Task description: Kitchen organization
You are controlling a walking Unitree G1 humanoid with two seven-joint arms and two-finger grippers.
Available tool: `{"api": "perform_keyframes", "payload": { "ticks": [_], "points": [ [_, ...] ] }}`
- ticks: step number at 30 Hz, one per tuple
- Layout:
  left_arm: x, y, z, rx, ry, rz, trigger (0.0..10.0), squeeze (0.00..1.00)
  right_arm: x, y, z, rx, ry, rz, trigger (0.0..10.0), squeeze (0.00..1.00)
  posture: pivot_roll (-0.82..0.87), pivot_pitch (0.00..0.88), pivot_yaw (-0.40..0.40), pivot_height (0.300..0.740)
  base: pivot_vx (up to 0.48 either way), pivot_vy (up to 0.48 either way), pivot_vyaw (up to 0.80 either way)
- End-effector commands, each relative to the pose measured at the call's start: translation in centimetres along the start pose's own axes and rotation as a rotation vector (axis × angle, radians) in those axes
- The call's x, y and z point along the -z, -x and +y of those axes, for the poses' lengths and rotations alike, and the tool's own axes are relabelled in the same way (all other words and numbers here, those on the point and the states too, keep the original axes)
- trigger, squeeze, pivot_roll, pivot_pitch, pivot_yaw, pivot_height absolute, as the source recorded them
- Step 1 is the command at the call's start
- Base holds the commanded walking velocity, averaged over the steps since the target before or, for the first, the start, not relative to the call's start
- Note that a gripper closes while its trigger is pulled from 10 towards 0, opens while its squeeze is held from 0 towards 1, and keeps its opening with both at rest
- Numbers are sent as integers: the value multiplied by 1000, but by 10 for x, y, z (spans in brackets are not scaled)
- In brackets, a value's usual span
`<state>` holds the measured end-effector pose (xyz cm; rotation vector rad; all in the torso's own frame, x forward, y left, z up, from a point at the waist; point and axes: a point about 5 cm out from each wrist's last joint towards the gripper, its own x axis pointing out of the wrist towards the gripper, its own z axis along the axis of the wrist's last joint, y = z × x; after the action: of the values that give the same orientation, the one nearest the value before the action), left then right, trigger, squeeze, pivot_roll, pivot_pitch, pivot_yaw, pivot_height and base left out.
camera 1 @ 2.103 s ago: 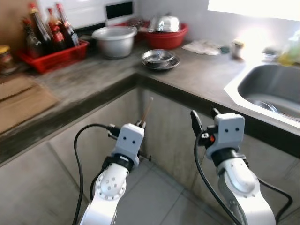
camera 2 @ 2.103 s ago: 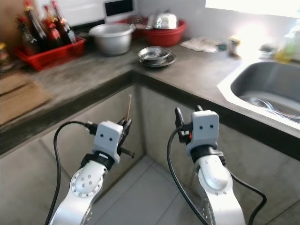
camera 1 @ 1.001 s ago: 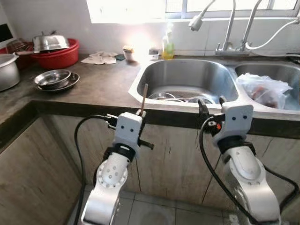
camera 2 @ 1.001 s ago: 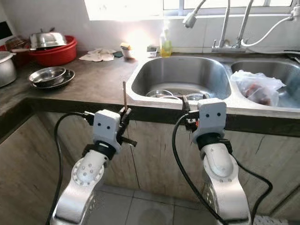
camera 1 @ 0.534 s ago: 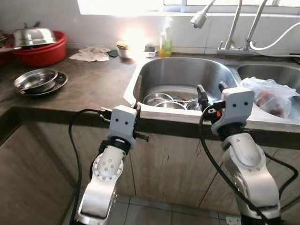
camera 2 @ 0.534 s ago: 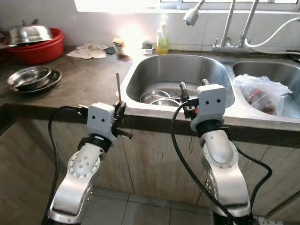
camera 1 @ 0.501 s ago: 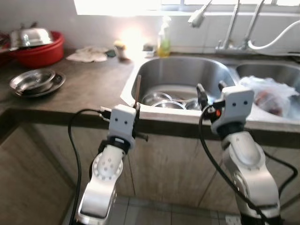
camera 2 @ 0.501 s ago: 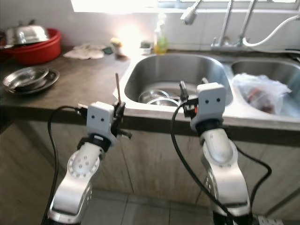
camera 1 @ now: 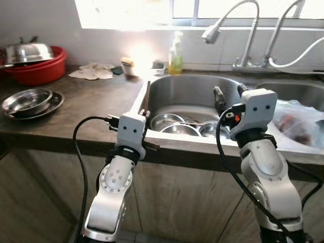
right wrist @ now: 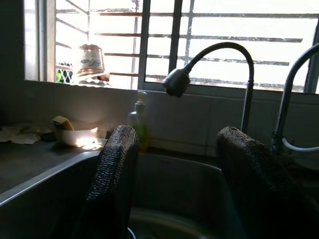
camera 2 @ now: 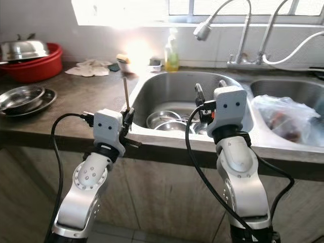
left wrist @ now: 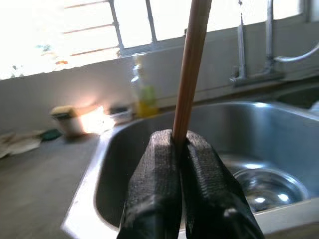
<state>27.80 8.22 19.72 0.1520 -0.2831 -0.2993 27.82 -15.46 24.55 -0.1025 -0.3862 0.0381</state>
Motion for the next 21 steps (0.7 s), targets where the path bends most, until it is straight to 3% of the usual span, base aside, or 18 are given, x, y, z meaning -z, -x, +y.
{"api": "perform_keyframes", "payload": {
  "ticks": [1,21],
  "points": [
    [-3,-2,8,-19,-17,-9,10000,0,-4,-2,5,-10,-9,-17,10000,0,22,35,-6,740,375,0,0],
    [-1,-2,6,3,-10,-4,10000,0,2,5,7,-8,-24,11,10000,0,22,38,-2,740,377,0,0]
  ]
}}
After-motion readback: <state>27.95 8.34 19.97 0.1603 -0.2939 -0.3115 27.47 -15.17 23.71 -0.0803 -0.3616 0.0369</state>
